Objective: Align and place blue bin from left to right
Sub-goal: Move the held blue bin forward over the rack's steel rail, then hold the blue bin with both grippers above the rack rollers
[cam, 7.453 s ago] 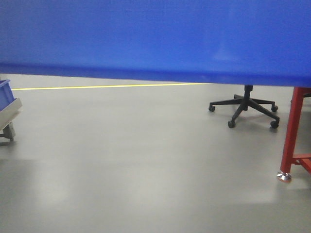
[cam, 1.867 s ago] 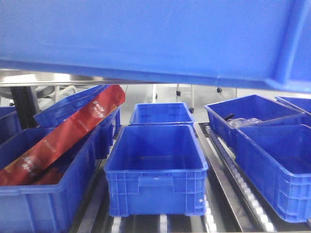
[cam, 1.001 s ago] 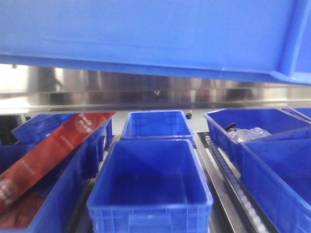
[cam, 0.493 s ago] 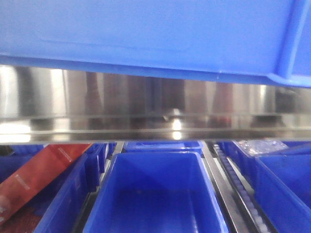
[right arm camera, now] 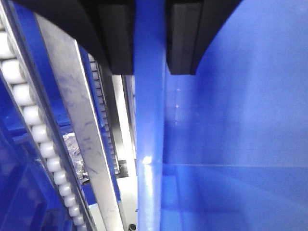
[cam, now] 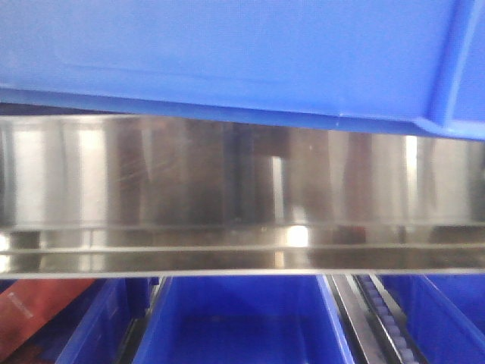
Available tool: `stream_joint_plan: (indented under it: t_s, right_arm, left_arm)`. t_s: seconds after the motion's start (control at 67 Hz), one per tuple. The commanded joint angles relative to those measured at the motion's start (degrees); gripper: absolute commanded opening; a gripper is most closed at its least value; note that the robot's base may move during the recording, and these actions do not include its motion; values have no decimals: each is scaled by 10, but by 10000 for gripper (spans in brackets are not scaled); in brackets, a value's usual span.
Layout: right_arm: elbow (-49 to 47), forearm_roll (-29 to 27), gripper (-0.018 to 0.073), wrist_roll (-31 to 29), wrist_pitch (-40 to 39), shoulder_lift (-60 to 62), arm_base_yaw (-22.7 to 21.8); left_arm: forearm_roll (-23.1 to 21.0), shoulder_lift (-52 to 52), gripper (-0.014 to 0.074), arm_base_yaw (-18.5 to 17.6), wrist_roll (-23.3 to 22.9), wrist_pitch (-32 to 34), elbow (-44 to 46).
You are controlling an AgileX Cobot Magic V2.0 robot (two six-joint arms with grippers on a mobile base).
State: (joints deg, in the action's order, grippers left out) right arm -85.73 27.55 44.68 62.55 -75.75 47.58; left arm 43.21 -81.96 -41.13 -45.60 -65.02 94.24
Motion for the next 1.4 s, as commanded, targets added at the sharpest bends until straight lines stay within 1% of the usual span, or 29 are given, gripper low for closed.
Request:
stream_joint_plan:
  t_s: [0.0, 1.389]
  right_arm:
    - [-6, -9, -80, -2, -52, 5, 6]
    - [-6, -9, -80, -2, -52, 5, 6]
  left_arm:
    - [9, 4, -111, -8, -10, 65, 7]
    - [9, 4, -111, -8, -10, 65, 7]
